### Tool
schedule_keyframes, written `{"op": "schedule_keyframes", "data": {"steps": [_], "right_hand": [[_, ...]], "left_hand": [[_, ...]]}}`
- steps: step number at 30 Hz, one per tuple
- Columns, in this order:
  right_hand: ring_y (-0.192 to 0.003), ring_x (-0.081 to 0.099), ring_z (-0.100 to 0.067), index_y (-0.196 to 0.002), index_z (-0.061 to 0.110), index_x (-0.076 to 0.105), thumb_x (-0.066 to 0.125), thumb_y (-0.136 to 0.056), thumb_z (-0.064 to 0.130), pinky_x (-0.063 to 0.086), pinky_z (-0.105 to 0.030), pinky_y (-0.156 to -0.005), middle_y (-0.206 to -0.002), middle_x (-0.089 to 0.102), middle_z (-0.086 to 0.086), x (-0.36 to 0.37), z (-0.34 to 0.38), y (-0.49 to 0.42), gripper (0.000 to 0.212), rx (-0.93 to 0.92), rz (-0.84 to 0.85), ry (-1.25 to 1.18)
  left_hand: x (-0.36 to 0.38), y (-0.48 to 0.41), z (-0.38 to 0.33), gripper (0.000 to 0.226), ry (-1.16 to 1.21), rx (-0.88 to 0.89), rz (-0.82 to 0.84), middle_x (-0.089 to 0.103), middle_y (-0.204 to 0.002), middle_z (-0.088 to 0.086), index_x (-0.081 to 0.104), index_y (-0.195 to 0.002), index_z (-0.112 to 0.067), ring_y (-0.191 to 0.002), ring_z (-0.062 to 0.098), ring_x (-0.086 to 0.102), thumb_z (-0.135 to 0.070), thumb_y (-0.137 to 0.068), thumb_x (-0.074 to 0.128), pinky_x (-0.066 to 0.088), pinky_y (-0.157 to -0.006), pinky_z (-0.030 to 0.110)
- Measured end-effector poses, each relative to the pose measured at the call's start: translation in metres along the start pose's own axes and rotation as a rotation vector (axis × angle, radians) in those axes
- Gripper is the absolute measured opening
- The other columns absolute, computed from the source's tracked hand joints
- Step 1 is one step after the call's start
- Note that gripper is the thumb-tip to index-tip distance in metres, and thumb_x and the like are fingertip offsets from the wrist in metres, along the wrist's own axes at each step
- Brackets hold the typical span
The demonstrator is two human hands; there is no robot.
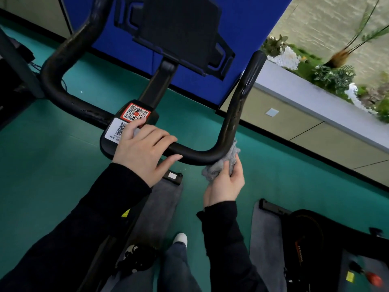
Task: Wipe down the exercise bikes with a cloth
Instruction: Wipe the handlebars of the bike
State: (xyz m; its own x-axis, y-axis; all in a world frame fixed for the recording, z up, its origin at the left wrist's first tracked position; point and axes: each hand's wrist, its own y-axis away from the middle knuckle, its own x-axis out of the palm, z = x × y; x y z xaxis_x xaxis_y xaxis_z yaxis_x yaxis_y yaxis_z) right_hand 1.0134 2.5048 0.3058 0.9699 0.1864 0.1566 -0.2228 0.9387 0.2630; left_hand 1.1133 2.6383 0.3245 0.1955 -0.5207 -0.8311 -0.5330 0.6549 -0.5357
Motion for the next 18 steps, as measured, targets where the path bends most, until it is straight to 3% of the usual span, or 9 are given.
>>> {"op": "schedule_keyframes", "data": {"steps": [8, 12, 15, 18], "right_hand": [[-0.135, 0.039, -0.035, -0.139, -0.001, 0.037, 0.034, -0.094, -0.015, 0.027, -0.052, -0.114, -0.143, 0.043, -0.023, -0.014, -0.017, 0.008, 0.047, 0.197, 0.200, -0.098], [-0.127, 0.044, -0.044, -0.126, -0.005, 0.046, 0.035, -0.090, -0.021, 0.029, -0.058, -0.111, -0.132, 0.050, -0.030, -0.015, -0.013, -0.005, 0.041, 0.154, 0.263, -0.022], [-0.124, 0.048, -0.042, -0.113, 0.005, 0.053, 0.038, -0.087, -0.023, 0.030, -0.058, -0.110, -0.126, 0.054, -0.029, -0.018, -0.014, -0.003, 0.041, 0.101, 0.341, 0.073], [-0.124, 0.049, -0.038, -0.113, 0.002, 0.054, 0.040, -0.085, -0.023, 0.031, -0.055, -0.111, -0.125, 0.056, -0.027, -0.023, -0.018, 0.007, 0.040, 0.092, 0.412, 0.130]], "left_hand": [[0.002, 0.001, 0.001, 0.036, -0.012, 0.007, -0.019, 0.067, -0.096, -0.003, 0.068, -0.100, -0.017, -0.094, 0.021, 0.062, -0.047, -0.091, 0.051, 0.029, -0.104, 0.038], [0.001, 0.001, 0.000, 0.035, -0.015, 0.007, -0.019, 0.067, -0.096, -0.003, 0.068, -0.100, -0.017, -0.094, 0.021, 0.062, -0.046, -0.091, 0.052, 0.029, -0.104, 0.038], [0.000, 0.001, -0.001, 0.035, -0.020, 0.004, -0.001, 0.068, -0.096, -0.003, 0.068, -0.100, -0.017, -0.095, 0.021, 0.062, -0.046, -0.091, 0.052, 0.030, -0.104, 0.039], [-0.001, 0.001, -0.002, 0.035, -0.025, -0.003, 0.012, 0.068, -0.096, -0.002, 0.068, -0.101, -0.017, -0.095, 0.022, 0.062, -0.046, -0.091, 0.052, 0.031, -0.103, 0.040]]}}
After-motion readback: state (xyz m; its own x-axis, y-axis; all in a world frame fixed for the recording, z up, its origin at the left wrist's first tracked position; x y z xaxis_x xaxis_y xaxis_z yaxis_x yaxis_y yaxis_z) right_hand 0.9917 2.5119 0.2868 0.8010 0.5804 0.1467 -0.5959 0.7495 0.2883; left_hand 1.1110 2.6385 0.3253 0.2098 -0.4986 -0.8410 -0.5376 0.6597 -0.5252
